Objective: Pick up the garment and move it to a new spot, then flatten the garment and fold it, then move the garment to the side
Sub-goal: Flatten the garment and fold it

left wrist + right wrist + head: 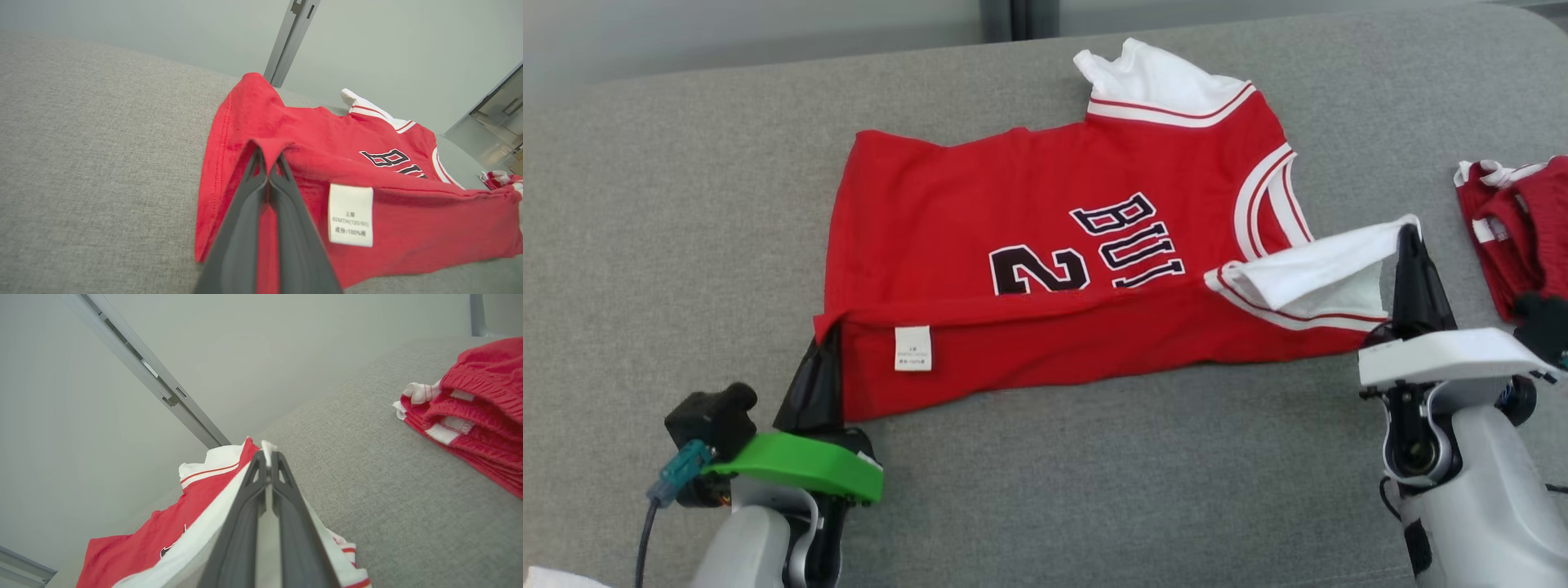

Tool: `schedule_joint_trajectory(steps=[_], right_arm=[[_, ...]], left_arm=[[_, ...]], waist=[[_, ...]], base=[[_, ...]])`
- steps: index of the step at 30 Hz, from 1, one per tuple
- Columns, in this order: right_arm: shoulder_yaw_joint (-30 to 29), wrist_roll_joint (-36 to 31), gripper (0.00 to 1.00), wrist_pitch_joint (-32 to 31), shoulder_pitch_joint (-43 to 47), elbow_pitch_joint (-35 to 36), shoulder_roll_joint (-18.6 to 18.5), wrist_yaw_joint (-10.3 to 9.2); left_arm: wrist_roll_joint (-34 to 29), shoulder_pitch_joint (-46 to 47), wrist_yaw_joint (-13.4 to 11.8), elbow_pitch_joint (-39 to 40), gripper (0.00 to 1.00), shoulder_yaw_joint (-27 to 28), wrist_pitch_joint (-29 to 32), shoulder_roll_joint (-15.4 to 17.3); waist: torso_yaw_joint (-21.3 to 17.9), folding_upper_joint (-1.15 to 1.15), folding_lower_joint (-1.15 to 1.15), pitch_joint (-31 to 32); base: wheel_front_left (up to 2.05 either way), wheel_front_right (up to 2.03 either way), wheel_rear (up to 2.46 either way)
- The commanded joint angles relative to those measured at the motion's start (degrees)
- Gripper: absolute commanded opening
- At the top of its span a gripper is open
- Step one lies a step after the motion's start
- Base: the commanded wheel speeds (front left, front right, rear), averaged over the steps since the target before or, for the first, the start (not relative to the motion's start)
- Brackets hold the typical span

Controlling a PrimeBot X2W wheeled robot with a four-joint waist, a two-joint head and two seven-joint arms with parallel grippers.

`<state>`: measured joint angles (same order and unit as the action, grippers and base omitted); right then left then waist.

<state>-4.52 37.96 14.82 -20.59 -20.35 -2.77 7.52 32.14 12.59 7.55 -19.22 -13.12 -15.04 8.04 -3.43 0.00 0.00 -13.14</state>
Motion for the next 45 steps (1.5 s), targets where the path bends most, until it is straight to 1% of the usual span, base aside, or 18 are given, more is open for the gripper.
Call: schedule_joint_trajectory(steps=[1,4,5,6,7,8,9,10,11,14,20,26,34,38,42,43,44,45], right_arm=[[-0.37,-1.2,0.0,0.07,-1.85,-1.02,-0.29,-0.08],[-1.09,-2.54,0.0,0.16,-5.73,-4.02,-0.3,-0.08],[-1.54,-2.0,0.0,0.19,-6.6,-5.15,-0.32,-0.08],[-1.82,-2.99,0.0,0.24,-7.58,-6.52,-0.31,-0.08],[-1.63,-4.06,0.0,0.28,-8.33,-7.3,-0.27,-0.08],[-1.4,-4.77,0.21,0.31,-9.23,-8.12,-0.23,-0.08],[-1.57,-5.16,0.33,0.32,-9.71,-8.69,-0.29,-0.08],[-1.78,-5.91,0.81,0.37,-10.11,-8.99,-0.36,-0.08],[-1.94,-6.54,1.0,0.4,-10.4,-8.63,-0.35,-0.08],[-2.87,-8.76,1.0,0.39,-9.84,-6.02,-0.3,-0.07],[-4.11,-14.99,1.0,0.41,-4.08,-1.18,-0.26,-0.07],[-4.95,-20.45,1.0,0.42,2.21,0.14,-0.28,-0.08],[-5.19,-23.45,1.0,0.42,4.79,-2.57,-0.28,-0.08],[-5.15,-24.91,1.0,0.43,3.35,-6.86,-0.3,-0.08],[-4.28,-25.52,1.0,0.27,1.95,-11.69,-0.21,-0.08],[-4.0,-25.44,0.63,0.22,1.65,-12.48,-0.17,-0.08],[-3.56,-25.57,0.4,0.2,1.45,-13.48,-0.13,-0.08],[-3.18,-25.26,0.0,0.04,1.21,-14.28,-0.06,-0.08]], left_arm=[[0.2,1.61,-0.1,-0.84,0.0,-0.2,-0.14,0.68],[0.83,4.27,-0.1,-2.16,0.0,-0.94,-0.15,1.19],[1.46,4.76,-0.1,-2.64,0.0,-0.89,-0.14,1.08],[2.54,5.25,-0.1,-3.2,0.0,-0.35,-0.14,0.66],[2.45,5.85,-0.1,-3.49,0.11,-0.31,-0.14,0.74],[2.24,6.6,-0.1,-3.68,0.77,-0.56,-0.15,1.02],[2.29,6.96,-0.1,-3.81,1.0,-0.53,-0.15,1.01],[2.28,7.17,-0.1,-3.83,1.0,-0.16,-0.14,0.88],[2.11,7.26,-0.1,-3.8,1.0,0.01,-0.14,0.74],[1.56,6.92,-0.1,-3.48,1.0,1.17,-0.14,0.06],[0.43,3.86,-0.1,-3.38,1.0,1.66,-0.08,-1.25],[-0.47,1.26,-0.1,-4.01,1.0,0.91,-0.08,-2.3],[-1.2,0.81,-0.1,-7.51,1.0,0.75,-0.02,-2.51],[-2.37,2.21,-0.1,-10.16,1.0,2.12,0.01,-2.49],[-2.59,3.02,-0.1,-14.67,1.0,0.27,0.25,-2.81],[-2.06,3.21,-0.1,-15.63,0.45,-0.65,0.41,-2.91],[-1.37,3.37,-0.1,-16.62,0.14,-2.26,0.45,-3.01],[-0.6,3.47,-0.03,-17.49,0.0,-3.98,0.59,-3.07]], waist=[[0.63,0.0,0.0,-3.05],[0.75,0.0,0.0,-4.54],[0.78,0.0,0.0,-4.86],[0.81,0.0,0.0,-5.18],[0.84,0.0,0.0,-5.46],[0.88,0.0,0.0,-5.72],[0.92,0.0,0.0,-5.91],[0.99,0.0,0.0,-6.14],[1.04,0.0,0.0,-6.3],[1.17,0.0,0.0,-6.76],[1.34,0.0,0.0,-6.39],[1.15,0.0,0.0,-5.91],[0.92,0.0,0.0,-6.33],[1.14,0.0,0.0,-6.61],[1.33,0.0,0.0,-6.75],[1.37,0.0,0.0,-6.77],[1.42,0.0,0.0,-6.77],[1.47,0.0,0.0,-6.74]], base=[[0.0,0.0,0.0],[0.0,0.0,0.0],[0.0,0.0,0.0],[0.0,0.0,0.0],[0.0,0.0,0.0],[0.0,0.0,0.0],[0.0,0.0,0.0],[0.0,0.0,0.0],[0.0,0.0,0.0],[0.0,0.0,0.0],[0.0,0.0,0.0],[0.0,0.0,0.0],[0.0,0.0,0.0],[0.0,0.0,0.0],[0.0,0.0,0.0],[0.0,0.0,0.0],[0.0,0.0,0.0],[0.0,0.0,0.0]])
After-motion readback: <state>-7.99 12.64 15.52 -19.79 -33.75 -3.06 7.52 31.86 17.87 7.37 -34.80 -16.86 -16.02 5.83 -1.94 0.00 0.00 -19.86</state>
